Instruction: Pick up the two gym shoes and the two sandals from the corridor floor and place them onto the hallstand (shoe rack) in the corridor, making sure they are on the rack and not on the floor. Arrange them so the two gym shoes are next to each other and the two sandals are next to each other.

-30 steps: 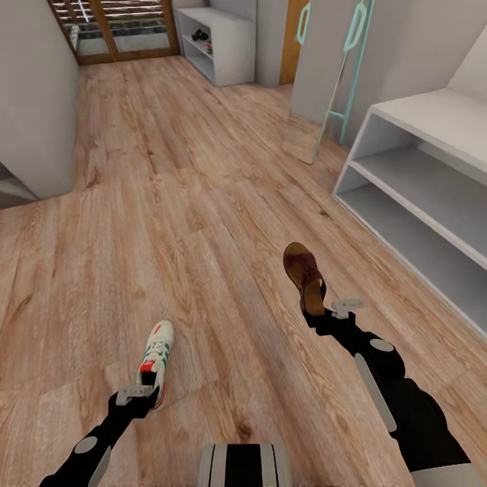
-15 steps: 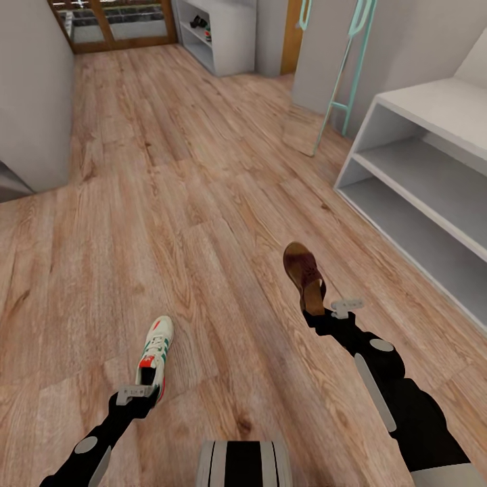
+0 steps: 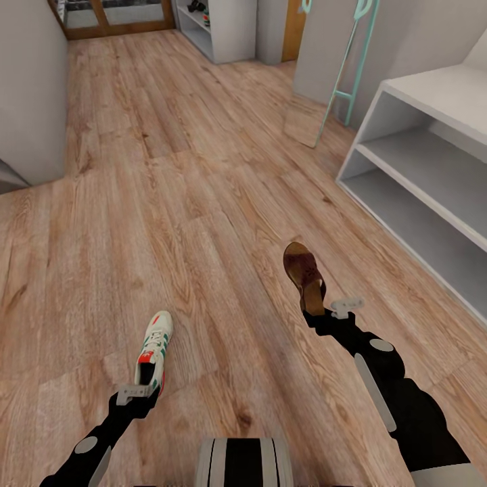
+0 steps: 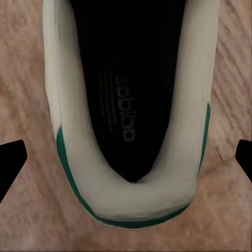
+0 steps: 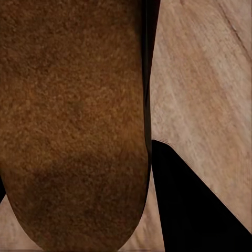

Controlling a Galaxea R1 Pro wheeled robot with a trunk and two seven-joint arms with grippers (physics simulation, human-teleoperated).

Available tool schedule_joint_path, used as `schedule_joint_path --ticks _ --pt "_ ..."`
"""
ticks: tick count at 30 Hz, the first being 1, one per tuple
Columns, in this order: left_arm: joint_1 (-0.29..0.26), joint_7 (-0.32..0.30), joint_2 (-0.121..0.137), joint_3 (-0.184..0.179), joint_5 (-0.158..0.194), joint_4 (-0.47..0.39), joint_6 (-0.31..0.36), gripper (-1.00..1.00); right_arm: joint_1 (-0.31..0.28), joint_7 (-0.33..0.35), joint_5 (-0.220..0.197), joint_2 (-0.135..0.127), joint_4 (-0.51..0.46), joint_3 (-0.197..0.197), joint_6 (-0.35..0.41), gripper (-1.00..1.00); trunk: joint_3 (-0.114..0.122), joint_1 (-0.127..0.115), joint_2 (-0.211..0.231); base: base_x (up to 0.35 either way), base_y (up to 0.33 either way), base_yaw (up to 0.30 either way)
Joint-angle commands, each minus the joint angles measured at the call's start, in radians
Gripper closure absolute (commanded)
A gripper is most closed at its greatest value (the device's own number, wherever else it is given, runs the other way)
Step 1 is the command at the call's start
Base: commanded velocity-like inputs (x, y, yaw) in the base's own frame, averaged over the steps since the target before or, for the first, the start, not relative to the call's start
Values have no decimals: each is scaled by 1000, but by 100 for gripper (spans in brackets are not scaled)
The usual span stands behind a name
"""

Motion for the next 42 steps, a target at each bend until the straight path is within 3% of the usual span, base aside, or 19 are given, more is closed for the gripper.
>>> schedule_joint_path --ticks 1,5,32,39,42 --pt "-1 -7 -1 8 -10 0 -5 -100 0 -3 -10 -1 -1 1 6 100 -5 0 -1 0 0 0" --pt "-1 -7 -1 8 -10 0 -5 -100 0 -4 -10 -1 -1 1 6 100 -20 2 -1 0 0 0" --pt "-1 -7 2 9 -10 0 -5 -100 0 -3 -10 -1 -1 1 6 100 -20 2 -1 0 0 0" --pt "-1 -7 1 8 -10 0 -5 -100 0 -3 -11 -1 -1 1 7 100 -47 5 -3 0 0 0" --pt "-1 -7 2 9 -10 0 -5 -100 0 -4 -11 -1 -1 1 7 100 -47 5 -3 0 0 0"
